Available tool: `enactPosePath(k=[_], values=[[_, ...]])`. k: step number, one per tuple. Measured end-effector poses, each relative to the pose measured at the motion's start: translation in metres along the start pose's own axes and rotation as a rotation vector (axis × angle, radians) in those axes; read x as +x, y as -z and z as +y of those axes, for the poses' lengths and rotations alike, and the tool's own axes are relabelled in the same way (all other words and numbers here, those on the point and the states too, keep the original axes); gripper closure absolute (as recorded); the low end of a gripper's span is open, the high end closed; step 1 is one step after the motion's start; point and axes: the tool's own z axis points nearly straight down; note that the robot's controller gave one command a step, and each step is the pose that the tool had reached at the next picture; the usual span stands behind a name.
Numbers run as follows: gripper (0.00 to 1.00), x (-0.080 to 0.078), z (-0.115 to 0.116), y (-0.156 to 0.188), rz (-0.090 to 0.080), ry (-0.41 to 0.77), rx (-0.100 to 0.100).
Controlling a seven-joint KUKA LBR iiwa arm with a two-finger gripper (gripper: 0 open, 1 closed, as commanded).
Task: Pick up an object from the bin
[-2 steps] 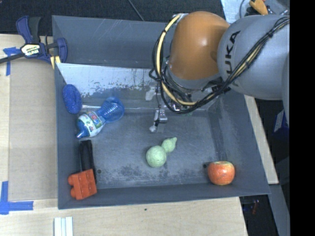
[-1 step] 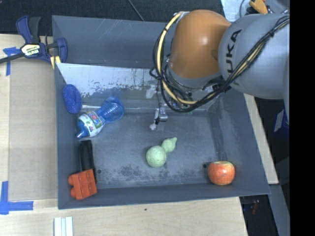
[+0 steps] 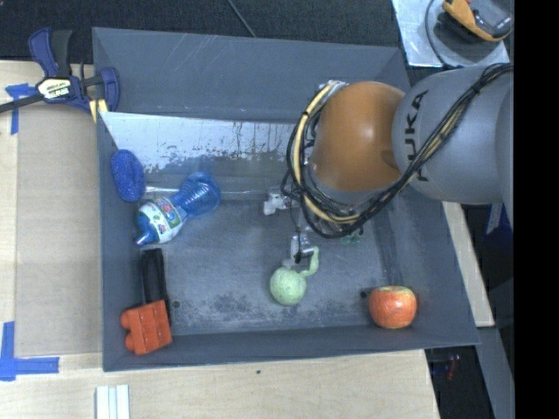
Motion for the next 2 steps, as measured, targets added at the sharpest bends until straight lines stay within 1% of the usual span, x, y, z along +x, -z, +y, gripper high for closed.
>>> enactPosePath(k=[1, 2], values=[[0.00, 0.030, -0.009, 0.005, -0.007, 0.173, 0.001], [0.00, 0.084, -0.016, -0.008, 0.005, 0.548, -0.002]])
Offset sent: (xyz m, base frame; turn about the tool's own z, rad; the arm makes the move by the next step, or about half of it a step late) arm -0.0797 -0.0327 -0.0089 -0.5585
